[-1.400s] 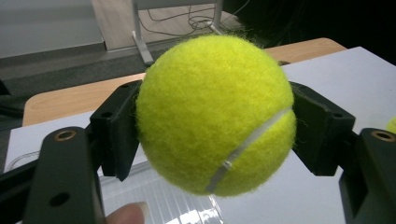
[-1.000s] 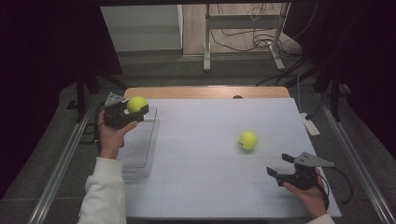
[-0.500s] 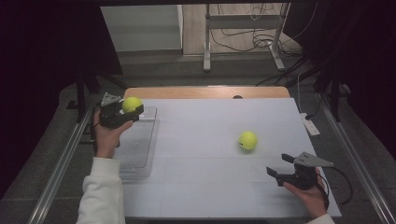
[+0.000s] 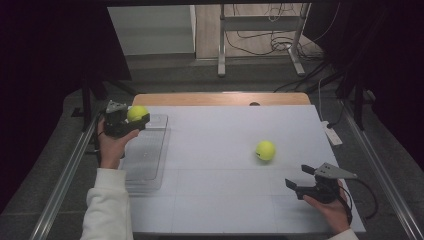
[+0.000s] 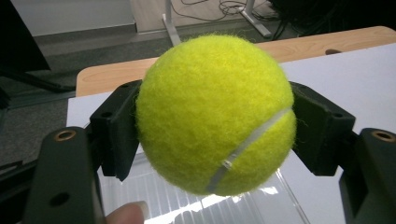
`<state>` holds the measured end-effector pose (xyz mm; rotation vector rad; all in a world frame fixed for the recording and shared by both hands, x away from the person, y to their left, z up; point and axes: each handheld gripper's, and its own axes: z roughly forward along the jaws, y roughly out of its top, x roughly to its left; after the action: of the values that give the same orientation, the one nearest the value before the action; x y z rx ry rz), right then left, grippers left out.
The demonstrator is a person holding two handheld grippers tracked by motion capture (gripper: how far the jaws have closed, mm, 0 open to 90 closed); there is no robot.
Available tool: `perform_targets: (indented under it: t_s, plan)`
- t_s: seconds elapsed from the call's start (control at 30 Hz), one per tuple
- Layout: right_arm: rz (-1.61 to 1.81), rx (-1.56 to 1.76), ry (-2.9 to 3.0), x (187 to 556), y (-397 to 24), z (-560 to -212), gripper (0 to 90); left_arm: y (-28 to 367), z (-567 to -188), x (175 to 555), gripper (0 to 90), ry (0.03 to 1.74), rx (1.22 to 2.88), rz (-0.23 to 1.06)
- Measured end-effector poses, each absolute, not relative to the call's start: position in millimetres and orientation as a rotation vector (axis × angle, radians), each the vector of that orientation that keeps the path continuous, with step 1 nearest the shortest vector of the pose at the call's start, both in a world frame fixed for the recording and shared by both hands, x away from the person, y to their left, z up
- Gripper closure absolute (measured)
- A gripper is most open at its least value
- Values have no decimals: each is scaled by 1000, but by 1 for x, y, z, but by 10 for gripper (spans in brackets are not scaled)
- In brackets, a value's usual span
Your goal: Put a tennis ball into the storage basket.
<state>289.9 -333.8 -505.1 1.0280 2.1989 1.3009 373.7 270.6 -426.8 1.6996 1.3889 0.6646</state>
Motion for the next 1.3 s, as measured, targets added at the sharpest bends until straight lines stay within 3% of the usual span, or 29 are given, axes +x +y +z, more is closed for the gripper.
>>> perform_targets:
  t_s: [1.3]
  plan:
    - [1293, 1027, 2209, 291, -333, -506, 145, 283, -453, 396, 268, 1523, 1796, 638]
